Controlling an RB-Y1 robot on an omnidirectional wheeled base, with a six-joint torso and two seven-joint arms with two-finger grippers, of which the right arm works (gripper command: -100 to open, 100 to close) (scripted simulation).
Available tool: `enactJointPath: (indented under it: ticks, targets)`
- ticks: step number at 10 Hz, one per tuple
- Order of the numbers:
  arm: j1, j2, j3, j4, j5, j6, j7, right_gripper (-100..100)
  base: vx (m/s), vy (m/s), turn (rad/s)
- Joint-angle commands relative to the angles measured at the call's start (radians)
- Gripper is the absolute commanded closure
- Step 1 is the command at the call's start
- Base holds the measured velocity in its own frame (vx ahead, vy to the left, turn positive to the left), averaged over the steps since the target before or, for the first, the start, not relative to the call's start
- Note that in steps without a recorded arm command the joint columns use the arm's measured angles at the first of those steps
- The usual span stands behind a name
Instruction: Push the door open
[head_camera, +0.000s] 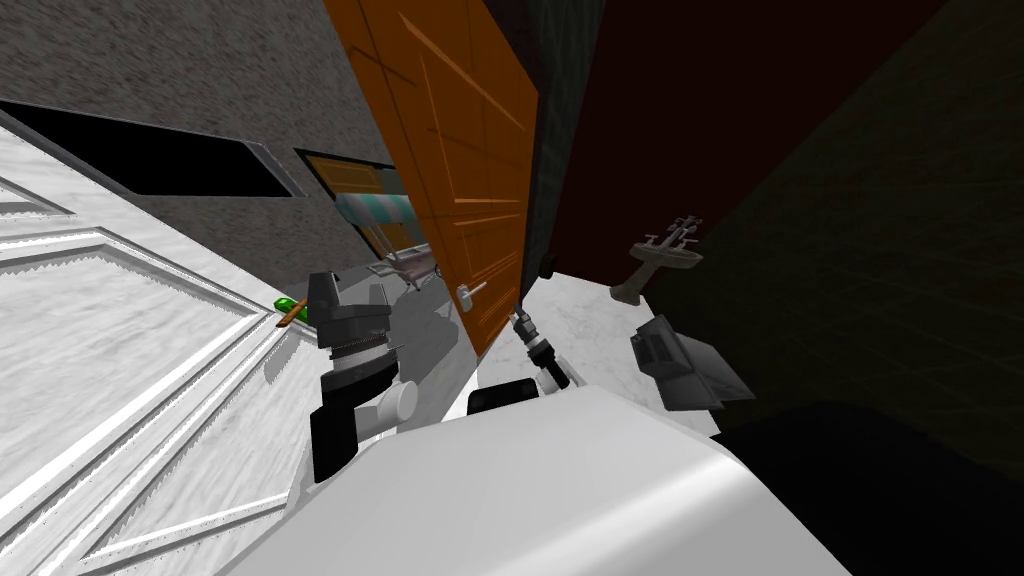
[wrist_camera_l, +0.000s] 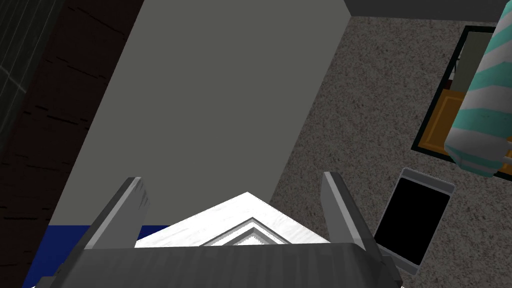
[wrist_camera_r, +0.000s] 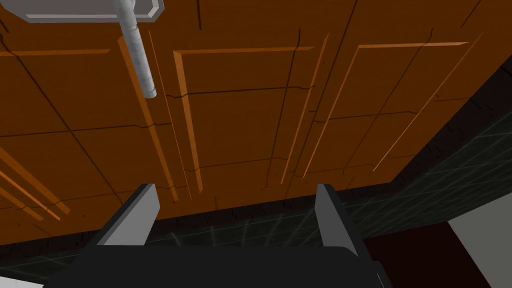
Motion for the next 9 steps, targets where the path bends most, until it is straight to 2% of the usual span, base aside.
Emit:
enactJointPath:
  ticks: [1,5,9]
  targets:
    - [-0.002,-0.01,0.032,0.013,0.023,0.006,-0.02,-100,0.132,-0.1,0.087]
    - [-0.034,-0.033,0.107,0.075,0.078,0.015,-0.072,-100,0.127,-0.068,0.086]
    - [-0.069,-0.058,0.19,0.146,0.14,0.025,-0.131,-100,0.17,-0.113,0.103]
